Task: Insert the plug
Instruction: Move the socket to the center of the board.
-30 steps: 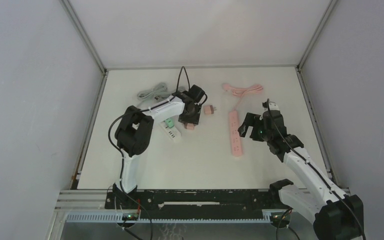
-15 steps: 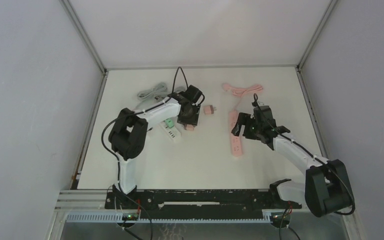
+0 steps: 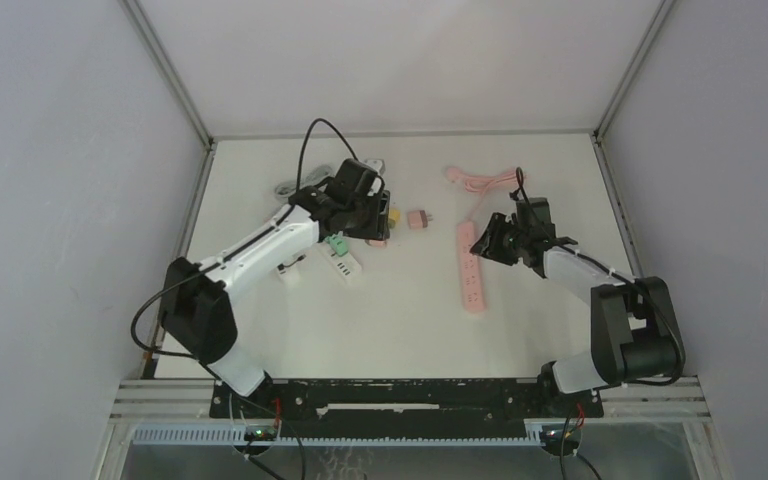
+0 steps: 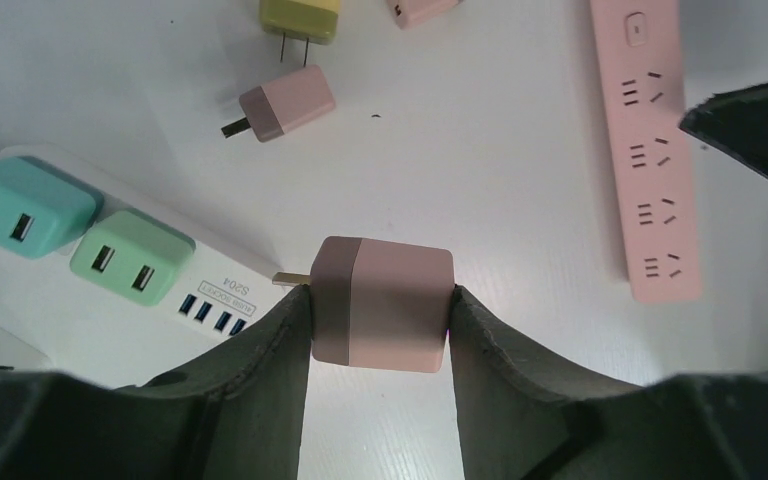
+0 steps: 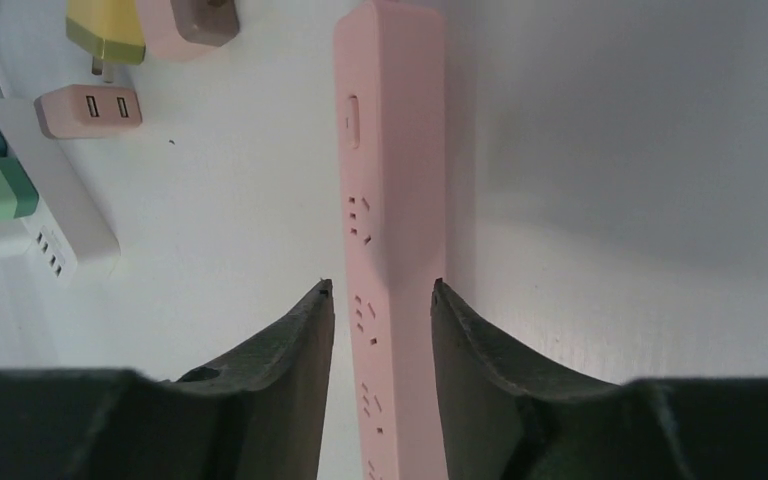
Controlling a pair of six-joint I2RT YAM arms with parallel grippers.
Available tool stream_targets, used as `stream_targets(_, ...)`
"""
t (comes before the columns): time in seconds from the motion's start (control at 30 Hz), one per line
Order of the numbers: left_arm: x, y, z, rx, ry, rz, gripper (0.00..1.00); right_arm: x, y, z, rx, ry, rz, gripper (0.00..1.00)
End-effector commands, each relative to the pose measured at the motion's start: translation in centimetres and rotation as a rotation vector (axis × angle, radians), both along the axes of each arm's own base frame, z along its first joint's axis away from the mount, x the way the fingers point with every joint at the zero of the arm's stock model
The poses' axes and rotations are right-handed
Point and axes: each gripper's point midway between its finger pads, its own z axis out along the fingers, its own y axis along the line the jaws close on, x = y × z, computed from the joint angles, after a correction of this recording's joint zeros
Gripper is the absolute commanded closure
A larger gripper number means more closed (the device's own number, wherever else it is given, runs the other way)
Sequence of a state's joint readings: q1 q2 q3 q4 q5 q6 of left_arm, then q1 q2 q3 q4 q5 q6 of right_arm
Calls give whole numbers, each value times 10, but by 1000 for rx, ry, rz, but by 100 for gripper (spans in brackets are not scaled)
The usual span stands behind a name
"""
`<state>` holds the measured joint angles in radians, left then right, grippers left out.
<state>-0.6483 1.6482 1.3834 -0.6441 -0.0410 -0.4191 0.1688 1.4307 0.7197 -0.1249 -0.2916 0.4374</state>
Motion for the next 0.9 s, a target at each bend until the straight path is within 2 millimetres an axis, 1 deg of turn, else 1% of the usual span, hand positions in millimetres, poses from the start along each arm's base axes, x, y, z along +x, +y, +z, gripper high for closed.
stream_targets(0.0,-12,1,28,-77,-52,-25,71,23,10,16,70,-73,23,54)
stream_targets(0.1,-18,6,36,-91,-71,-29,71,23,13,8,79,-54,33,59)
stream_targets(0.17,-22,7,40,-99,-82,-35,71,21,15,4,85,-42,43,65)
stream_targets(0.23,-24,9,44,-109,-93,-37,71,19,16,0,92,-29,50,69)
stream_targets(0.33,-26,10,48,-129,-110,-34,71,12,21,-7,118,2,69,78)
stream_targets(0.4,-28,9,52,-152,-117,-35,71,4,28,-11,147,24,88,80)
stream_targets(0.5,-30,7,55,-184,-123,-32,71,-11,41,-21,160,62,125,82)
stream_targets(0.6,-33,3,58,-217,-120,-40,71,-30,59,-27,165,91,183,82)
stream_targets(0.67,-36,1,58,-240,-119,-41,72,-46,73,-34,156,114,226,82)
stream_targets(0.73,-38,-2,59,-267,-116,-48,72,-60,82,-38,145,132,255,82)
stream_targets(0.8,-41,-5,58,-287,-106,-49,72,-73,89,-39,136,137,276,82)
stream_targets(0.87,-43,-7,57,-309,-98,-51,72,-82,93,-36,121,133,288,82)
